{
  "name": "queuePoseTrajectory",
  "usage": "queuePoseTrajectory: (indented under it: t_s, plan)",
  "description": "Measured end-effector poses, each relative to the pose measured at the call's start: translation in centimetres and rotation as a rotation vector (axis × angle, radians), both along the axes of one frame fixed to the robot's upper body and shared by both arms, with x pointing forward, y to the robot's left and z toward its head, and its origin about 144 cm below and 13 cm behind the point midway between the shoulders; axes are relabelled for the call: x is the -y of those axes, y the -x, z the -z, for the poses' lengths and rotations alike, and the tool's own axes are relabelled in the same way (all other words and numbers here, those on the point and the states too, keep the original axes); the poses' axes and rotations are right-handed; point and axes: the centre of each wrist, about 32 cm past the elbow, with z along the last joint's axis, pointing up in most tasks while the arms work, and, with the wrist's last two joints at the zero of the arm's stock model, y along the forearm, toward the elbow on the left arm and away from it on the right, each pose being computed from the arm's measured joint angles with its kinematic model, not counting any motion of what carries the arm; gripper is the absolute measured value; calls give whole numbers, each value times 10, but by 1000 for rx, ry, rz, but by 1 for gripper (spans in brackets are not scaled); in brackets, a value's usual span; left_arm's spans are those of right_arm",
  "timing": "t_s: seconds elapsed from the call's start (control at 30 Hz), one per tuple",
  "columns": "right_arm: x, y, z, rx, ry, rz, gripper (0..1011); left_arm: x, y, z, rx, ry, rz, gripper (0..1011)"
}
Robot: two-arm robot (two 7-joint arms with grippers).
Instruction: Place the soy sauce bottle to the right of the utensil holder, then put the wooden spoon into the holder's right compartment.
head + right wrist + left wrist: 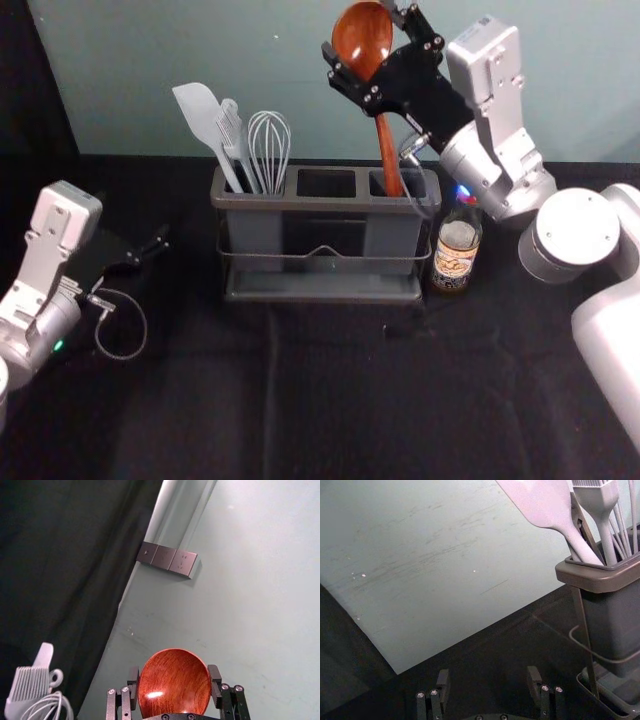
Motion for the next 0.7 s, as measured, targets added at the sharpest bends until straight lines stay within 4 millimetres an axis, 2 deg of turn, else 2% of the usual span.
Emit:
queuePoseTrajectory:
  t_s: [0.7]
  plan:
    - [12, 17, 23, -22, -27, 10, 842, 0, 0, 0, 0, 0, 0, 1005]
